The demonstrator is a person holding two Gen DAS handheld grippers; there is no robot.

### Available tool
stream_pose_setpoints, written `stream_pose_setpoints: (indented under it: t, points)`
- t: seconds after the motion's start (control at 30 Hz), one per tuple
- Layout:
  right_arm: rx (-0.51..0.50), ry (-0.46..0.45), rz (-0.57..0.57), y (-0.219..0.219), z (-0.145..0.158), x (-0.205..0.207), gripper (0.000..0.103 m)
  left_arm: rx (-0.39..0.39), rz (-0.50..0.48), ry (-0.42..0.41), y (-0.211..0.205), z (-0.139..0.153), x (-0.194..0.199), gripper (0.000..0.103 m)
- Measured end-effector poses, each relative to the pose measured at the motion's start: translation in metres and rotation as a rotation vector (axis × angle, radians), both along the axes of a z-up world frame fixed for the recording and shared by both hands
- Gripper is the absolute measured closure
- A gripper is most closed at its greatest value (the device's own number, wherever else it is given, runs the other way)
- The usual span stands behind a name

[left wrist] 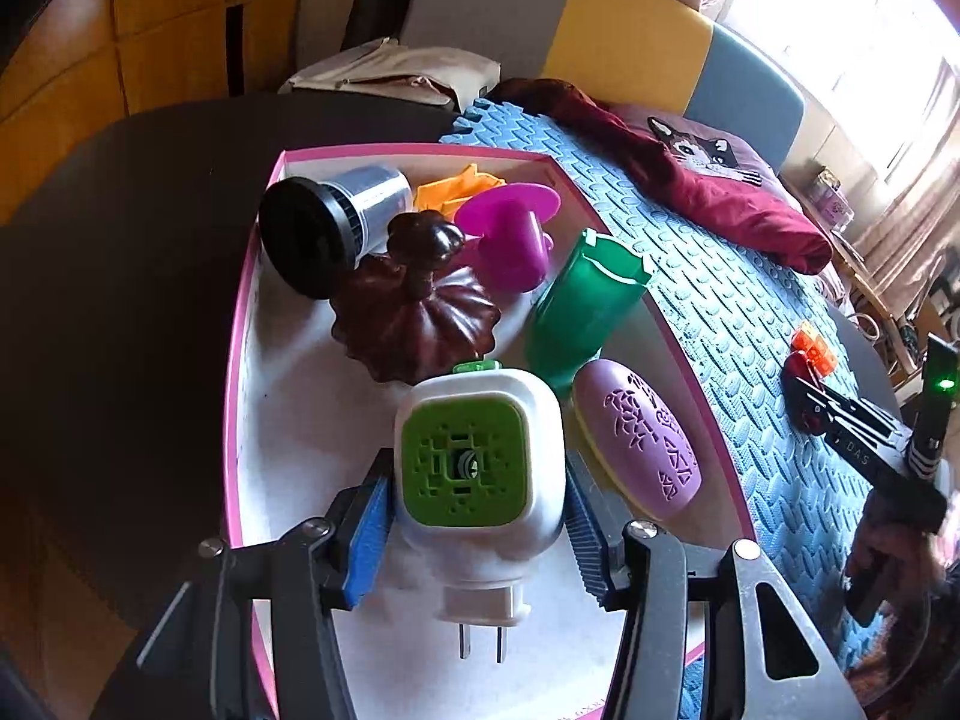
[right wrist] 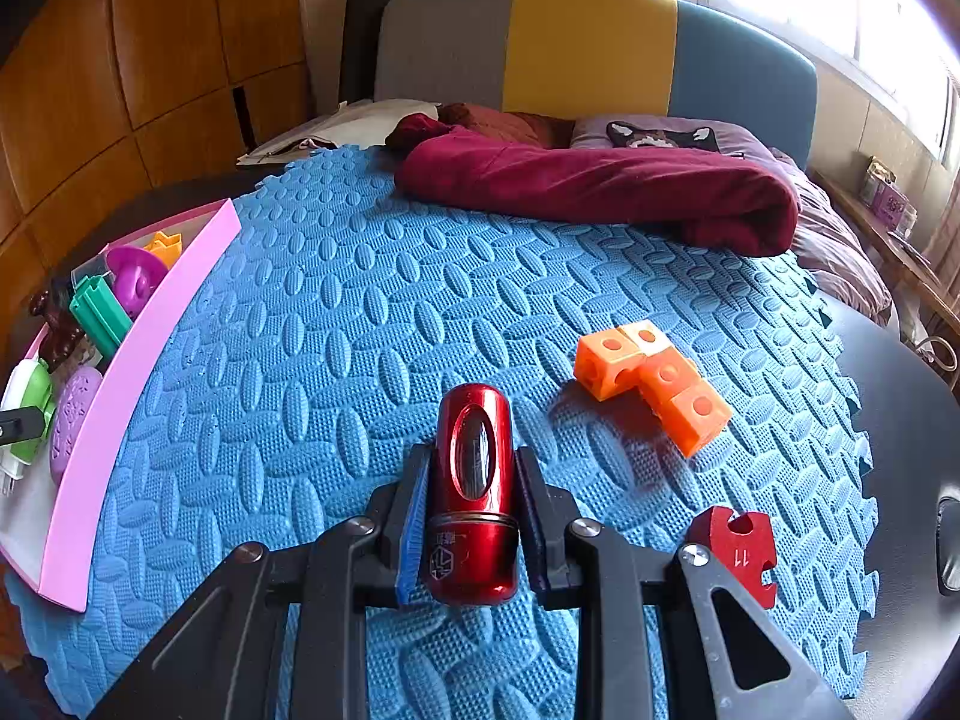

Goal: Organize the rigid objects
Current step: 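Carry the white-green dispenser over the white tray with the left tool, then lower the dispenser into the tray and open the left tool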

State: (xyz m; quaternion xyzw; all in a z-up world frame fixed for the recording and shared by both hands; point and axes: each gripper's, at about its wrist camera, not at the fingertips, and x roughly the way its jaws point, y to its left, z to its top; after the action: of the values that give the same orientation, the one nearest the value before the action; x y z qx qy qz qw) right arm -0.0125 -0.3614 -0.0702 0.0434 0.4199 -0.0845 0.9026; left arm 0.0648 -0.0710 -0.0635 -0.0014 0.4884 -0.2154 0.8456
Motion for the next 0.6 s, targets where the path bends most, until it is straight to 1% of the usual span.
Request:
stream_pose_setpoints:
  t: [0.07, 0.17, 0.2, 0.37, 0.4, 0.43, 0.6]
  points:
    - [0.001, 0.000, 0.000, 0.000, 0.000, 0.000, 0.077, 0.005, -0.001, -0.009, 0.001, 0.000, -0.002, 0.049]
    - [0.000, 0.000, 0.000, 0.000, 0.000, 0.000, 0.077, -0.003, 0.007, -0.029, 0.003, 0.003, -0.003, 0.043]
    - [0.001, 0.000, 0.000, 0.000, 0.000, 0.000, 0.077, 0.000, 0.009, -0.036, 0.004, 0.004, -0.003, 0.043]
    - [0.000, 0.000, 0.000, -0.001, 0.000, 0.000, 0.077, -0.002, -0.003, -0.049, 0.002, 0.006, -0.005, 0.044]
    - [-0.001, 0.000, 0.000, -0.001, 0.000, 0.000, 0.077, 0.010, -0.009, -0.059, 0.000, 0.006, -0.006, 0.049]
    - [-0.004, 0.001, -0.001, 0.000, 0.000, 0.000, 0.077, 0.021, -0.011, -0.069, -0.002, 0.007, -0.007, 0.050]
    - [-0.021, 0.003, -0.001, 0.001, 0.000, 0.001, 0.077, 0.051, -0.021, -0.120, -0.010, 0.004, -0.003, 0.050]
